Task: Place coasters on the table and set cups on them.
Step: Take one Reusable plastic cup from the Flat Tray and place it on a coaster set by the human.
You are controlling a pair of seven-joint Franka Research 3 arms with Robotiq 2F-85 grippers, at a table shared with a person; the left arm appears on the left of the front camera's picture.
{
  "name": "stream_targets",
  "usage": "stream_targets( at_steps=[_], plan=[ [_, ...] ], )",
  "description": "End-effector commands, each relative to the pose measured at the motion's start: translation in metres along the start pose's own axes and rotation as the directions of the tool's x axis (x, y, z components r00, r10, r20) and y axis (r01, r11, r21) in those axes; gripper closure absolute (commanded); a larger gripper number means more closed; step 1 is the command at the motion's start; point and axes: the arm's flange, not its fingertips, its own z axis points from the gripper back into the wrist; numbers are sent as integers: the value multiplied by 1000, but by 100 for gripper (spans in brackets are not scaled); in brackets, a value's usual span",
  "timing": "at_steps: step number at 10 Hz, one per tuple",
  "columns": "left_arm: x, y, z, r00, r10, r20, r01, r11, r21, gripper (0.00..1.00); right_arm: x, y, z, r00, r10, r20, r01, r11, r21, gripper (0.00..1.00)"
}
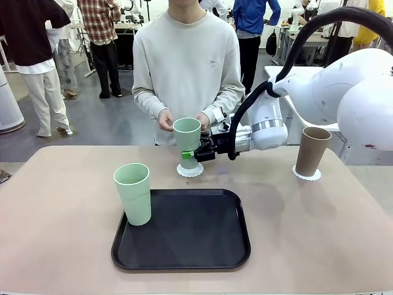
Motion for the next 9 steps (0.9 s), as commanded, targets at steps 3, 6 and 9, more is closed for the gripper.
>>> stream_targets(
  at_steps=[3,6,9],
  plan=[
    [-1,-1,1,1000,-5,4,5,1000,-8,0,-11,-13,-8,999,-48,-4,48,999,18,15],
    [-1,-1,1,1000,-5,4,5,1000,-8,0,-16,-20,-5,998,-66,5,66,998,5,15],
    [-1,-1,1,1000,-5,4,5,1000,-8,0,-17,-24,-2,997,-75,14,75,997,3,15]
  ],
)
